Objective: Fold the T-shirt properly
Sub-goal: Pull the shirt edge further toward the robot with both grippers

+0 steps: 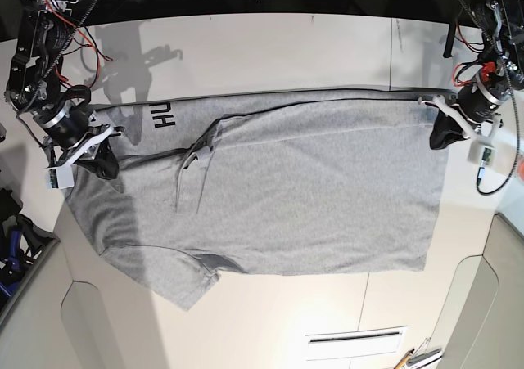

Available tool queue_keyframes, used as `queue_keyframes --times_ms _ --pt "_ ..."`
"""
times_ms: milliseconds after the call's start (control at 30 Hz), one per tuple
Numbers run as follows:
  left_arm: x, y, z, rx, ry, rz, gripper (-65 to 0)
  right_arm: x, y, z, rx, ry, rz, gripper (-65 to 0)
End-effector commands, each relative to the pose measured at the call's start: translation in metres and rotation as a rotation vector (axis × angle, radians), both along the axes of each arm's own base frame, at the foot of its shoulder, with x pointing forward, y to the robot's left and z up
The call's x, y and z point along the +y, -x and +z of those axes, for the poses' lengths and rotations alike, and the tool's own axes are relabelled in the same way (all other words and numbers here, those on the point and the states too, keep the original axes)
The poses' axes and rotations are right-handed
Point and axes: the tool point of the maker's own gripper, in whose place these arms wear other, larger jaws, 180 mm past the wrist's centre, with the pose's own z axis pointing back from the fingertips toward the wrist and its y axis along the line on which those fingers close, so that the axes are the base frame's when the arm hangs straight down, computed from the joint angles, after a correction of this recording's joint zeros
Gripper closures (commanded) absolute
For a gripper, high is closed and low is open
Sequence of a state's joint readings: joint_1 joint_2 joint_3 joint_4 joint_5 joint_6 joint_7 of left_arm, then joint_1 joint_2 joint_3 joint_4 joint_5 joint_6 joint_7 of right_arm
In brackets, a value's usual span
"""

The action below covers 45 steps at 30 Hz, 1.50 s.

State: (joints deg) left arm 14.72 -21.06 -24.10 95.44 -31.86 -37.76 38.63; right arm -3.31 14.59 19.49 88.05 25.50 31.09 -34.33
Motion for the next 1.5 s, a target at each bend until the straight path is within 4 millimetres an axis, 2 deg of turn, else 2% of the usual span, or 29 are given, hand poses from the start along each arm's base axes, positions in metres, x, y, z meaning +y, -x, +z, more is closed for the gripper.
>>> queue_keyframes --times_ms 0,167,267,400,567,833,1000,1200,1367,1467 --pt "-0.001 -0.005 0.003 -0.016 -0.021 -0.020 0.0 -0.005 -0.008 0.013 -0.046 0.015 0.000 0.0" --pt "0.013 0.008 -0.045 0.130 -0.157 0.055 0.0 -0.009 0.000 0.002 -0.011 0.054 0.002 0.0" --pt "0.022 0.021 -0.063 0.214 -0.182 0.087 0.0 -0.009 0.018 -0.014 0.041 0.057 0.003 0.0" --pt "0.025 0.037 -0.074 0.312 -0.188 0.090 0.0 -0.009 0.051 -0.038 0.126 0.058 0.006 0.0" --pt "0.024 0.049 -0.080 0.341 -0.188 0.086 0.0 -0.014 0.086 -0.058 0.208 0.062 -0.002 0.0" --pt "0.024 0.078 -0.092 0.400 -0.167 0.092 0.0 -0.032 0.115 -0.067 0.284 0.045 -0.057 0.0" --pt "0.018 0.093 -0.087 0.390 -0.071 0.095 0.0 -0.044 0.132 -0.066 0.303 0.020 -0.103 0.0" --pt "0.025 0.112 -0.079 0.403 -0.031 0.123 0.0 -0.057 0.149 -0.060 0.321 0.005 -0.149 0.0" --pt "0.029 0.128 -0.077 0.413 0.021 0.143 0.0 -0.061 0.165 -0.055 0.344 -0.014 -0.164 0.0" --pt "0.031 0.130 -0.073 0.398 0.045 0.160 0.0 -0.062 0.172 -0.052 0.347 -0.013 -0.166 0.0"
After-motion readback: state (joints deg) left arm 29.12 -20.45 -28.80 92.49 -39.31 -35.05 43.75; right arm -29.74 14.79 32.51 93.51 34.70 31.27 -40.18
